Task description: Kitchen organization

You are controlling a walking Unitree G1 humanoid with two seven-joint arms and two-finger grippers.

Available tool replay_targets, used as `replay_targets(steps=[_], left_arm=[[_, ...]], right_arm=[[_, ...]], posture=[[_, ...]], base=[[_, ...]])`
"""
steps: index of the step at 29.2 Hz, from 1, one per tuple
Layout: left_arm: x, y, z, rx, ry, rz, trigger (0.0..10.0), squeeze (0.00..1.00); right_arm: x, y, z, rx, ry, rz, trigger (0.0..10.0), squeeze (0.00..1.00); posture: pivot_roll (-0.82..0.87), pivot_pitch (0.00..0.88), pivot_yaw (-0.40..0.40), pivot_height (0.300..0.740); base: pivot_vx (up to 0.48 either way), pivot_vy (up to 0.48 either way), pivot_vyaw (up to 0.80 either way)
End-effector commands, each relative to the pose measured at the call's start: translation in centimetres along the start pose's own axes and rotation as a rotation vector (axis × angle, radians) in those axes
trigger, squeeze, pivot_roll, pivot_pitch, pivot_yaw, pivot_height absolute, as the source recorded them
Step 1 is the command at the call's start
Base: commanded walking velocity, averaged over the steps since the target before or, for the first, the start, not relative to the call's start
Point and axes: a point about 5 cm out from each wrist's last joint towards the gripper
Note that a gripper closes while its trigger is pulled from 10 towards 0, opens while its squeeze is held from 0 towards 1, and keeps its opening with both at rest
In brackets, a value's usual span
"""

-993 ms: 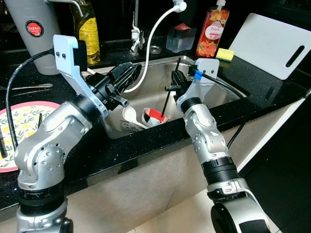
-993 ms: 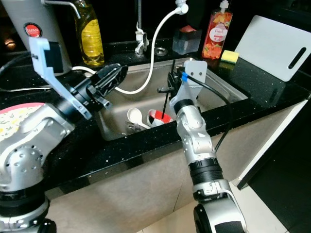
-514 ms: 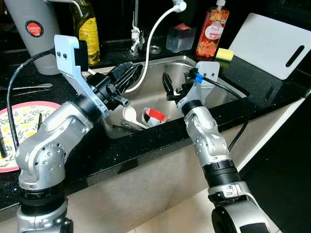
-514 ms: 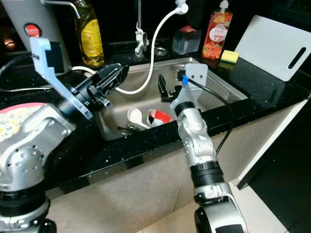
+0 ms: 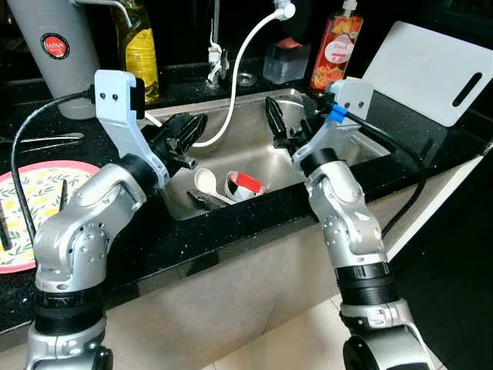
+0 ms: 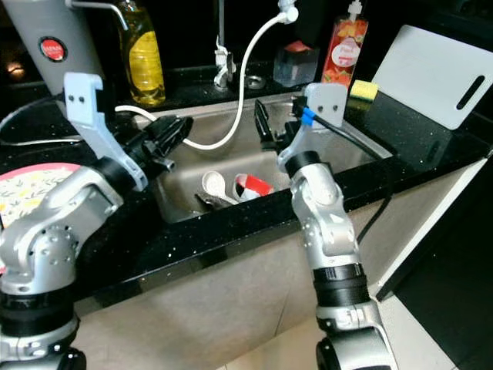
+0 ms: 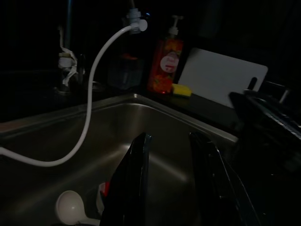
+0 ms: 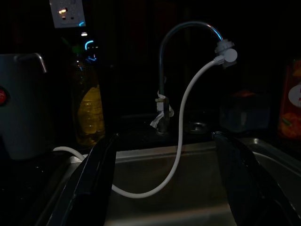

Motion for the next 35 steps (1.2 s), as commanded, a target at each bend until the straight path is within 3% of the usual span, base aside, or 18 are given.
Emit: replay_targets(steps=[1, 6, 8, 10, 14, 24, 30, 35], left_arm=[[0.0, 0.5, 0.3, 0.056, 0.02, 0.049, 10.0, 0.0], [-0.1, 1.4, 0.0, 0.082, 0.07, 0.14, 10.0, 0.0], [-0.2, 2.2, -0.3, 0.142, 0.116, 0.217, 10.0, 0.0], [-0.2, 2.3, -0.4, 0.149, 0.122, 0.232, 10.0, 0.0], [0.0, 3.3, -0.7, 0.176, 0.179, 0.372, 10.0, 0.0], [-0.9, 5.3, 0.1, 0.33, 0.186, 0.604, 10.0, 0.0], [-2.1, 6.8, -1.0, 0.342, 0.301, 0.796, 10.0, 0.0], [-3.2, 7.9, -1.3, 0.327, 0.332, 0.916, 10.0, 0.0]], right_arm=[[-0.5, 0.0, 0.6, 0.004, -0.006, 0.02, 10.0, 0.0], [-0.7, -0.2, 1.0, 0.006, -0.012, 0.023, 10.0, 0.0], [-0.8, -0.4, 1.3, 0.007, -0.01, 0.02, 10.0, 0.0], [-0.8, -0.5, 1.4, 0.006, -0.008, 0.017, 10.0, 0.0], [-0.8, -1.0, 1.5, 0.003, 0.0, 0.0, 10.0, 0.0], [-0.9, -1.2, 1.5, 0.005, 0.013, -0.002, 10.0, 0.0], [-0.7, -1.2, 1.5, 0.011, 0.016, 0.007, 10.0, 0.0], [-0.6, -1.1, 1.4, 0.012, 0.02, 0.014, 10.0, 0.0]], posture=[[-0.08, 0.117, -0.044, 0.74], [-0.08, 0.119, -0.042, 0.74], [-0.08, 0.119, -0.042, 0.74], [-0.08, 0.118, -0.04, 0.74], [-0.07, 0.116, -0.036, 0.74], [-0.07, 0.114, -0.038, 0.74], [-0.06, 0.116, -0.046, 0.74], [-0.06, 0.119, -0.05, 0.74]], base=[[0.0, 0.0, 0.0], [0.0, 0.0, 0.0], [0.0, 0.0, 0.0], [0.0, 0.0, 0.0], [0.0, 0.0, 0.0], [0.0, 0.0, 0.0], [0.0, 0.0, 0.0], [0.0, 0.0, 0.0]])
Point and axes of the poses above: a point about 5 cm out from each wrist's last joint towards the gripper, its own x axis pointing out of the wrist towards the gripper, its own z axis along the axis of the wrist's last joint, y = z × x, and after that the axes turned 2 degrees about x, right-handed
